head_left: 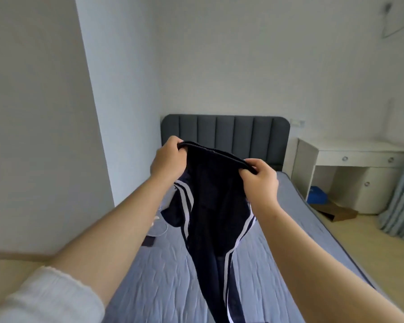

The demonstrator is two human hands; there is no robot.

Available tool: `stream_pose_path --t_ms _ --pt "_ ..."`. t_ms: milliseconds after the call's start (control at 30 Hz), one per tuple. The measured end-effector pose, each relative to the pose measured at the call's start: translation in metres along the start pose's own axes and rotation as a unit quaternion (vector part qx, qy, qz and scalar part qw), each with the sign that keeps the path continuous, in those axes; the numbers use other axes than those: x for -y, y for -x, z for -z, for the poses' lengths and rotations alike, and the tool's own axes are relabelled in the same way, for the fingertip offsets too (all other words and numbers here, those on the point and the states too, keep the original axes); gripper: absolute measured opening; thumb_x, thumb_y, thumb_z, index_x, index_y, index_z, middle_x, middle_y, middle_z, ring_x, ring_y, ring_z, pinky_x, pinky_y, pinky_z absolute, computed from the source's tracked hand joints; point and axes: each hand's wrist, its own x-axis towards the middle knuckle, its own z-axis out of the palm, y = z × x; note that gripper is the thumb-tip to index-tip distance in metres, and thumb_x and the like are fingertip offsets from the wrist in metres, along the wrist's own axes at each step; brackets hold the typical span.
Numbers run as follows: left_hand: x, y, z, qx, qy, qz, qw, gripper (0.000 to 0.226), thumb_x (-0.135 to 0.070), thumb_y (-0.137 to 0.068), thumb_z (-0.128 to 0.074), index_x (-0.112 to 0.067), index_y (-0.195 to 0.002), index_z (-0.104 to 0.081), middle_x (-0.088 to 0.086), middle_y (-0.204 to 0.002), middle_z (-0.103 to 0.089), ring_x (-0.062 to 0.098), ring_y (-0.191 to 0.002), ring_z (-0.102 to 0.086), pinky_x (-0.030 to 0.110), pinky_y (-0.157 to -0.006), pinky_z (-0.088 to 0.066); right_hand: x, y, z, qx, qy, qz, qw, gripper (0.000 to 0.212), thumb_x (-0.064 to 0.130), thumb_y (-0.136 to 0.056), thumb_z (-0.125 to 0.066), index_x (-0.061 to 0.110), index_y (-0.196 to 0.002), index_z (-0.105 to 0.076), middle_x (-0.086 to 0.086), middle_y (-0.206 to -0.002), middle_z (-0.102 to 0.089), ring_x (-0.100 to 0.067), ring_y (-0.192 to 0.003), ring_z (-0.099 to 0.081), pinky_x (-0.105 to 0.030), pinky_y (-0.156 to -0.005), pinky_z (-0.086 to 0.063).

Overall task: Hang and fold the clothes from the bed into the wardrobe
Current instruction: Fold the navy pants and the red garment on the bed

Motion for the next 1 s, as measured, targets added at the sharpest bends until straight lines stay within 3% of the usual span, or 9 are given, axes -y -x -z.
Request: stream_pose_path --t_ms 100,200,400,533,633,733,867,1000 --pt "-0.033 -0.030 0.037 -0.077 -0.147 -0.083 0.983 0.018 -0.015 -0.095 -0.029 -0.020 -0.104 -0.044 -0.001 -0.072 -0.049 0.019 -0.060 -0.047 0.028 -0.052 -0.030 0.047 -0.034 0.001 -0.011 0.021 0.060 0.998 0.020 0.013 -0.086 -0.053 0.029 -0.091 -0.064 0.014 -0.079 -0.063 -0.009 -0.077 -0.058 -0.018 -0.062 -0.042" --pt "-0.062 -0.053 0.075 -0.149 -0.257 -0.164 0.941 0.018 -0.003 -0.091 -0.029 -0.011 -0.101 -0.042 0.001 -0.066 -0.046 0.018 -0.052 -0.039 0.026 -0.047 -0.022 0.091 -0.059 0.002 -0.030 0.065 0.127 0.989 0.023 0.016 -0.087 -0.050 0.025 -0.104 -0.065 0.007 -0.085 -0.061 -0.015 -0.081 -0.054 -0.024 -0.073 -0.039" --pt "-0.114 -0.078 0.140 -0.269 -0.329 -0.286 0.859 0.022 0.003 -0.088 -0.035 -0.006 -0.104 -0.047 0.011 -0.077 -0.056 0.026 -0.054 -0.041 0.023 -0.046 -0.016 0.173 -0.087 0.011 -0.095 0.037 0.231 0.968 0.024 0.013 -0.088 -0.049 0.021 -0.104 -0.064 0.008 -0.085 -0.056 -0.012 -0.083 -0.050 -0.022 -0.077 -0.035" --pt "-0.128 -0.076 0.172 -0.287 -0.367 -0.365 0.806 0.016 -0.014 -0.096 -0.040 -0.008 -0.107 -0.049 0.013 -0.081 -0.061 0.027 -0.053 -0.042 0.020 -0.049 -0.014 0.204 -0.094 0.029 -0.130 0.003 0.297 0.946 0.023 0.013 -0.085 -0.053 0.022 -0.103 -0.066 0.013 -0.085 -0.056 -0.006 -0.083 -0.050 -0.005 -0.065 -0.031" --pt "-0.126 -0.068 0.182 -0.239 -0.355 -0.367 0.826 0.026 -0.032 -0.099 -0.034 -0.016 -0.115 -0.047 0.007 -0.095 -0.065 0.032 -0.070 -0.057 0.027 -0.056 -0.026 0.202 -0.090 0.038 -0.135 -0.021 0.344 0.929 0.019 0.014 -0.083 -0.058 0.023 -0.099 -0.064 0.023 -0.079 -0.055 0.002 -0.070 -0.050 0.006 -0.064 -0.031" --pt "-0.110 -0.060 0.180 -0.146 -0.353 -0.351 0.855 0.029 -0.040 -0.096 -0.037 -0.024 -0.117 -0.048 0.000 -0.099 -0.066 0.028 -0.085 -0.059 0.030 -0.063 -0.029 0.176 -0.084 0.040 -0.100 -0.036 0.319 0.942 0.021 0.019 -0.082 -0.064 0.034 -0.095 -0.056 0.025 -0.078 -0.054 0.009 -0.070 -0.052 -0.002 -0.068 -0.036" --pt "-0.068 -0.047 0.164 0.011 -0.364 -0.311 0.878 0.027 -0.046 -0.093 -0.044 -0.032 -0.115 -0.051 -0.007 -0.087 -0.064 0.015 -0.073 -0.054 0.026 -0.057 -0.032 0.117 -0.073 0.036 0.038 -0.017 0.247 0.968 0.028 0.019 -0.081 -0.070 0.041 -0.092 -0.057 0.022 -0.090 -0.056 -0.009 -0.088 -0.058 -0.029 -0.082 -0.049" --pt "-0.016 -0.030 0.140 0.199 -0.269 -0.208 0.919 0.018 -0.053 -0.077 -0.064 -0.045 -0.091 -0.055 -0.018 -0.076 -0.060 0.004 -0.069 -0.055 0.018 -0.058 -0.039 0.062 -0.058 0.033 0.153 0.052 0.199 0.967 0.031 0.016 -0.078 -0.073 0.041 -0.091 -0.059 0.024 -0.091 -0.059 0.002 -0.088 -0.057 -0.025 -0.086 -0.047"
